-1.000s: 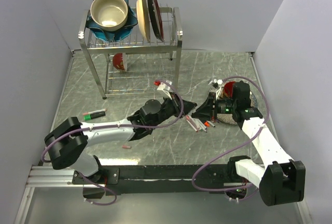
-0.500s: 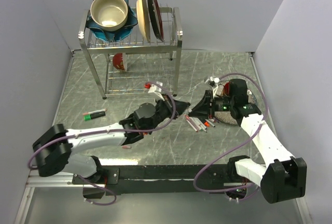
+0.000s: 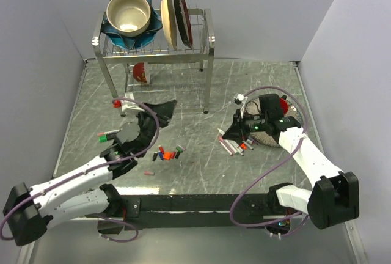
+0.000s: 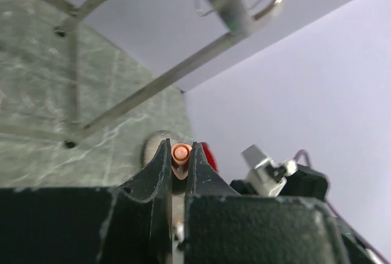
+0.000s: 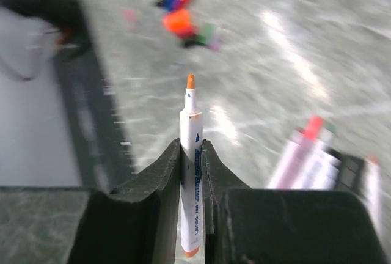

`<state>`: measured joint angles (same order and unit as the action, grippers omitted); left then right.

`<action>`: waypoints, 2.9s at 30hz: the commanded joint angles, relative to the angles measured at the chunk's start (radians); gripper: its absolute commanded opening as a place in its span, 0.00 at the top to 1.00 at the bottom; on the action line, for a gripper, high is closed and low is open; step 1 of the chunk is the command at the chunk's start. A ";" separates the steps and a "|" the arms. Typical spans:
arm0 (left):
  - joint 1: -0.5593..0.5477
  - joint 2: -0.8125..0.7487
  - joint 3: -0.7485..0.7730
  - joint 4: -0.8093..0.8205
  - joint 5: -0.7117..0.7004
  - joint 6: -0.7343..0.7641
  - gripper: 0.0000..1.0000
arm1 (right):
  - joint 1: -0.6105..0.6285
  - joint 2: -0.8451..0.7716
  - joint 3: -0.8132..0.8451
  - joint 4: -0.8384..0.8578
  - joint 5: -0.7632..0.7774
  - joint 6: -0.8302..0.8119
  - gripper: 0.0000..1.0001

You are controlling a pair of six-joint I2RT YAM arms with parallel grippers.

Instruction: Open the pen caps

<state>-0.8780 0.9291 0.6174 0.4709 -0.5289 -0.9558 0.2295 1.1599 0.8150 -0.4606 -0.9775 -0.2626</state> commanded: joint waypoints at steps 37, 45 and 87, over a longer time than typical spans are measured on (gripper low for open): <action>0.036 -0.309 -0.334 -0.818 0.052 -0.325 0.99 | -0.027 0.357 0.115 -0.089 0.688 -0.066 0.80; 0.036 -0.316 -0.338 -0.825 0.046 -0.331 0.99 | -0.025 0.362 0.121 -0.099 0.680 -0.069 0.72; 0.174 0.037 -0.262 -0.744 0.102 -0.258 0.81 | -0.027 0.208 0.148 -0.171 0.520 -0.144 0.64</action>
<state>-0.7094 0.9668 0.3172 -0.2523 -0.4561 -1.2182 0.2085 1.4063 0.9184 -0.6266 -0.4351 -0.3912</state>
